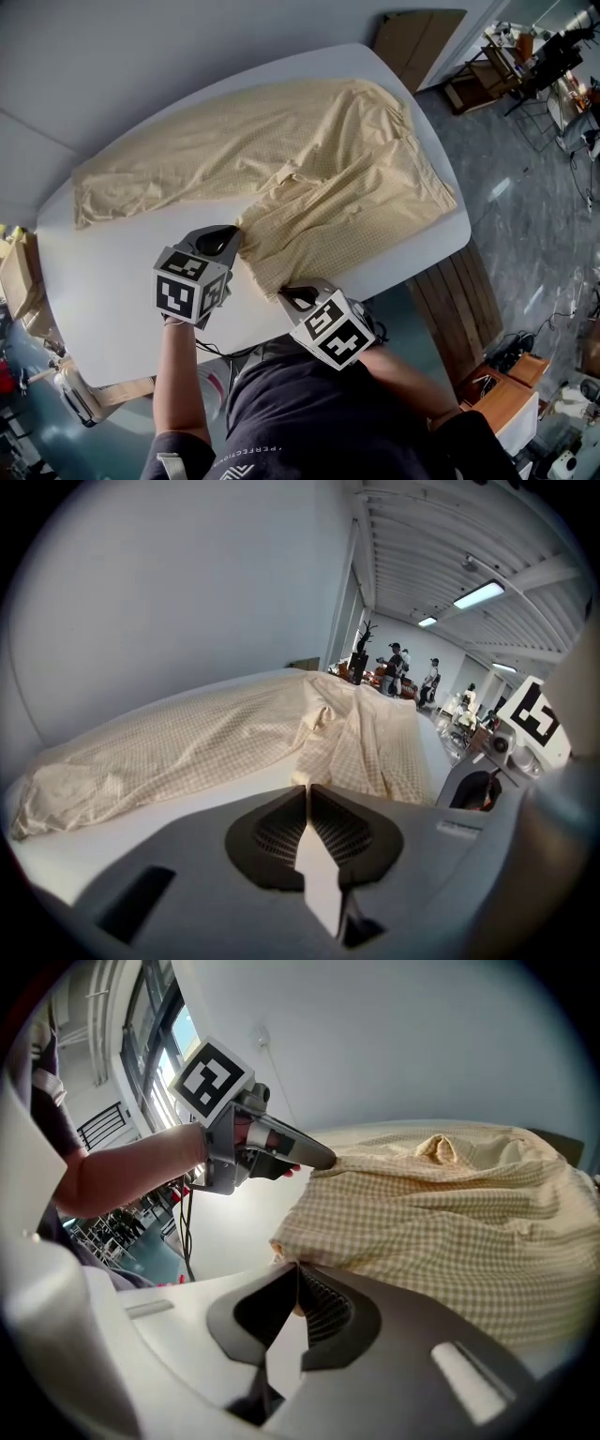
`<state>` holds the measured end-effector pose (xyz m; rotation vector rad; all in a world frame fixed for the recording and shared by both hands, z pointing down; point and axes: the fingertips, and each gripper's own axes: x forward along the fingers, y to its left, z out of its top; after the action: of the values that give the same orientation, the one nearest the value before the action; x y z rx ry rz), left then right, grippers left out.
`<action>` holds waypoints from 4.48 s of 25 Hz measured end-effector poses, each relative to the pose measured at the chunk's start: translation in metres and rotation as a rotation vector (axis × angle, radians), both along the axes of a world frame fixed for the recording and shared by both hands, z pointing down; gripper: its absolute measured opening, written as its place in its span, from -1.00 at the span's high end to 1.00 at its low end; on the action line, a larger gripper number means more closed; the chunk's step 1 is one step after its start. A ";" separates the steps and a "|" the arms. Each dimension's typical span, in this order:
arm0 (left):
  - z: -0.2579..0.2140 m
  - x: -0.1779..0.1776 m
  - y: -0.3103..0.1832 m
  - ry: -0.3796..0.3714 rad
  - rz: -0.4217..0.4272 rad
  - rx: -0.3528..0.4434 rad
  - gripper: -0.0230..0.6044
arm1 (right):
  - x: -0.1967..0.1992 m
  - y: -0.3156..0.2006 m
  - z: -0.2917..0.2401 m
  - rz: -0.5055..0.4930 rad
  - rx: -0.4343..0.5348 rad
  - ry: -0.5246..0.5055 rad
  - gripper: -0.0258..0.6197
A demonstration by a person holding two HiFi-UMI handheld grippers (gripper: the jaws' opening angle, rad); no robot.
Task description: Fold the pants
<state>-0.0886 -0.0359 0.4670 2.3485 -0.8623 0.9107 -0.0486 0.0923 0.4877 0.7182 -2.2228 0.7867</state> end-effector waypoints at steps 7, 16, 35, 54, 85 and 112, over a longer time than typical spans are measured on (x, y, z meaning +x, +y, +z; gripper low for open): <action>-0.047 0.021 -0.010 0.100 -0.052 -0.020 0.87 | 0.030 -0.013 -0.035 0.030 0.044 -0.068 0.90; -0.106 0.104 -0.018 0.263 -0.013 -0.011 0.87 | 0.117 -0.051 -0.076 0.072 0.106 -0.123 0.90; -0.108 0.293 -0.074 0.191 0.107 0.029 0.87 | 0.305 -0.098 -0.090 0.226 0.080 -0.153 0.90; -0.024 0.347 -0.113 0.098 0.059 -0.013 0.85 | 0.364 -0.108 -0.028 0.320 -0.020 -0.125 0.89; -0.069 0.237 -0.073 0.204 -0.067 0.128 0.94 | 0.305 -0.114 -0.069 0.292 0.140 -0.028 0.92; -0.075 -0.051 0.024 0.121 -0.335 0.148 0.94 | 0.051 -0.091 -0.091 0.033 0.169 -0.060 0.92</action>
<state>-0.1396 -0.0121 0.3923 2.2563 -1.2605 0.5791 0.0020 0.0016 0.3964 0.8240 -2.3578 0.6500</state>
